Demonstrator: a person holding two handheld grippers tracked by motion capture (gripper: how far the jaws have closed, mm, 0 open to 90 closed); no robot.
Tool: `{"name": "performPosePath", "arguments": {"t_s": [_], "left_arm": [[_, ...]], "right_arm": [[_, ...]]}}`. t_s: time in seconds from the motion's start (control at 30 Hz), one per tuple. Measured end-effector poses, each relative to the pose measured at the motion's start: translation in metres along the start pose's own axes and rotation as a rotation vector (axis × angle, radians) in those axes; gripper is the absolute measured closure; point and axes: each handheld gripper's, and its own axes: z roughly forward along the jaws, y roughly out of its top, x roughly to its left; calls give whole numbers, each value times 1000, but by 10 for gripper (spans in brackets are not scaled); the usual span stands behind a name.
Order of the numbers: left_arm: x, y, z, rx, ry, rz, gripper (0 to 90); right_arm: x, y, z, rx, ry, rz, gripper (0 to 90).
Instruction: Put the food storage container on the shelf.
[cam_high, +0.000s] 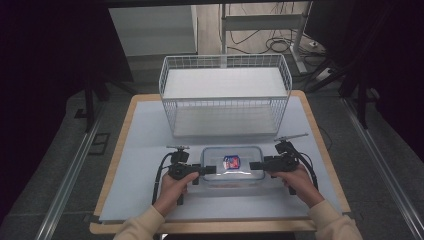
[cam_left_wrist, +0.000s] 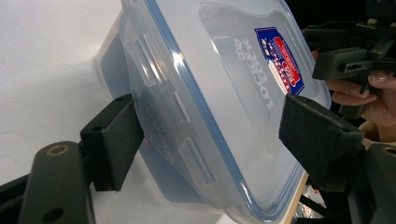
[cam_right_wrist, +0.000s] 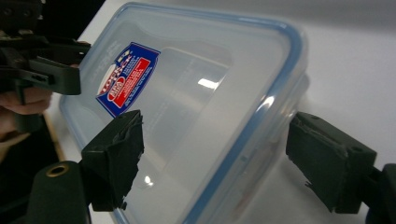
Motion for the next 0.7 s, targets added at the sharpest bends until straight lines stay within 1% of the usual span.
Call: {"name": "performPosePath", "arguments": {"t_s": [0.03,0.07,0.1,0.17,0.2,0.23,0.27,0.3,0.33,0.37,0.47,0.5,0.6,0.67,0.7], "left_arm": [[0,0,0,1,0,0,221],[0,0,0,1,0,0,221],[0,0,0,1,-1,0,221],[0,0,0,2,-1,3,221],[0,0,0,2,-1,3,223],[0,0,0,3,-1,2,225],[0,0,0,3,-2,2,225],[0,0,-1,1,-2,2,227],[0,0,-1,1,-2,2,229],[0,-1,-1,-2,-1,4,236],[-1,-2,-3,-8,3,10,253],[-3,-3,-5,-16,2,18,265],[-4,-5,-7,-23,5,27,282],[-6,-7,-8,-32,5,35,296],[-8,-9,-11,-38,9,50,312]], "right_arm": [[-1,0,1,4,13,12,191],[-1,0,1,4,13,12,191],[-4,-1,2,10,34,45,189],[-6,-1,2,9,45,62,208],[-6,-1,2,9,45,62,208],[-8,-1,0,10,52,73,236],[-8,-1,0,10,52,73,236],[-8,-2,-2,7,52,70,279],[-8,-2,-2,7,52,70,279],[-7,-2,-5,2,50,67,306],[-7,-3,-7,-7,52,71,331],[-8,-4,-9,-17,63,81,363],[-8,-6,-12,-28,68,79,387],[-6,-7,-14,-33,67,70,402],[-3,-9,-17,-42,63,57,419]]}}
